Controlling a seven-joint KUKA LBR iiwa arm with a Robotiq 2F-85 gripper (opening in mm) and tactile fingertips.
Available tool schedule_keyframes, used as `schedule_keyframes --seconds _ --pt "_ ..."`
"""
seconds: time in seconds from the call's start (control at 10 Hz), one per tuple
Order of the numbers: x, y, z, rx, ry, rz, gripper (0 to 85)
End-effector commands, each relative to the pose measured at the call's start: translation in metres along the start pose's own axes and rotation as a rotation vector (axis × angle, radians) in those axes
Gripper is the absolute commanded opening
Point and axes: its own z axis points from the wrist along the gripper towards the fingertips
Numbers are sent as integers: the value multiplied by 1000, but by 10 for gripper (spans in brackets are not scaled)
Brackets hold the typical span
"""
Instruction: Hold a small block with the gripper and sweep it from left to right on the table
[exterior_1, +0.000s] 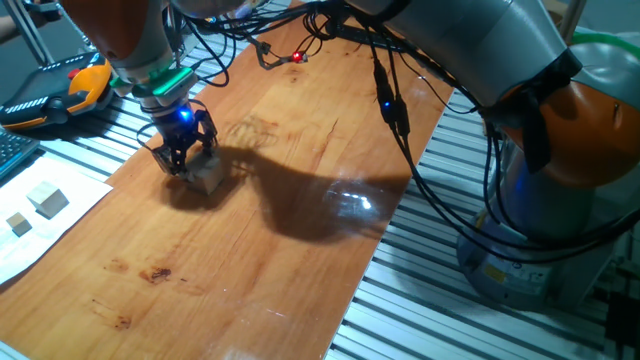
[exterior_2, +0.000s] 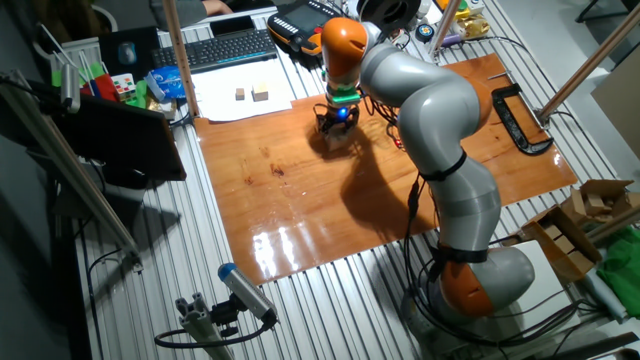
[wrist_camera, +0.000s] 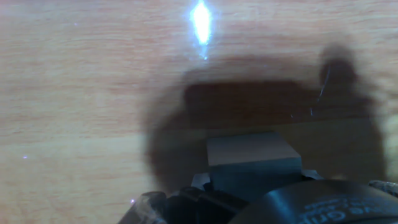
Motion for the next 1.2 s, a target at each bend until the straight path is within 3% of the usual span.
schedule_keyframes --seconds 0.0,1.1 --pt "1 3 0 0 2 4 657" --pt "20 44 1 -9 17 62 670"
